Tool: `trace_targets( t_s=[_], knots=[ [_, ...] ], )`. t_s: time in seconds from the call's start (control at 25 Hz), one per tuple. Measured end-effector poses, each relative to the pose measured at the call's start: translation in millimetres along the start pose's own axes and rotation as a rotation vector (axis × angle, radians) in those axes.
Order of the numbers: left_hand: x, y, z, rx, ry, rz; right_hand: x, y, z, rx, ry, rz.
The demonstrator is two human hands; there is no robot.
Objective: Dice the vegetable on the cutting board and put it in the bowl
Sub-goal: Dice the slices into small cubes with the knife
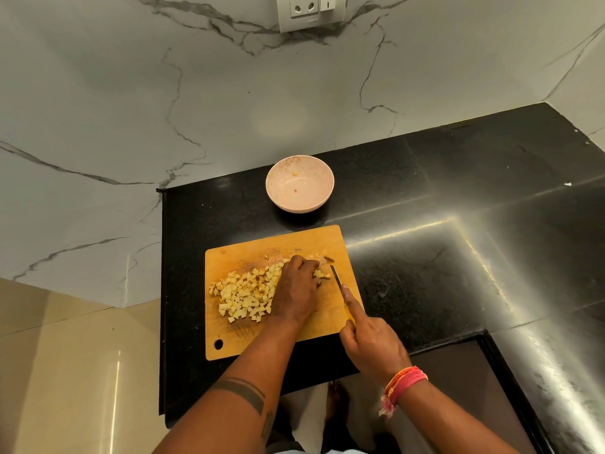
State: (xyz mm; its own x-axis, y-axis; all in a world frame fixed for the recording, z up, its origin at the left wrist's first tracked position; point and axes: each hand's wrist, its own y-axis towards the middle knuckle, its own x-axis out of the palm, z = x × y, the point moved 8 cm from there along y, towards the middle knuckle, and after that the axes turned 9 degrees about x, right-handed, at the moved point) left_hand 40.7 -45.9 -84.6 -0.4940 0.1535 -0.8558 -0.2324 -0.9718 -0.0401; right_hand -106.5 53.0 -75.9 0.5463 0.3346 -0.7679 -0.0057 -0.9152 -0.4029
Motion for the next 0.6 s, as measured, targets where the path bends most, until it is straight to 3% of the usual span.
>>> trace_targets(
  t_s=[0.6],
  knots=[
    [0.1,-1.9,-3.4,-0.069,0.048,0.046,24.4,14.6,-20.5,-0.029,-0.15,-0.081]
  ],
)
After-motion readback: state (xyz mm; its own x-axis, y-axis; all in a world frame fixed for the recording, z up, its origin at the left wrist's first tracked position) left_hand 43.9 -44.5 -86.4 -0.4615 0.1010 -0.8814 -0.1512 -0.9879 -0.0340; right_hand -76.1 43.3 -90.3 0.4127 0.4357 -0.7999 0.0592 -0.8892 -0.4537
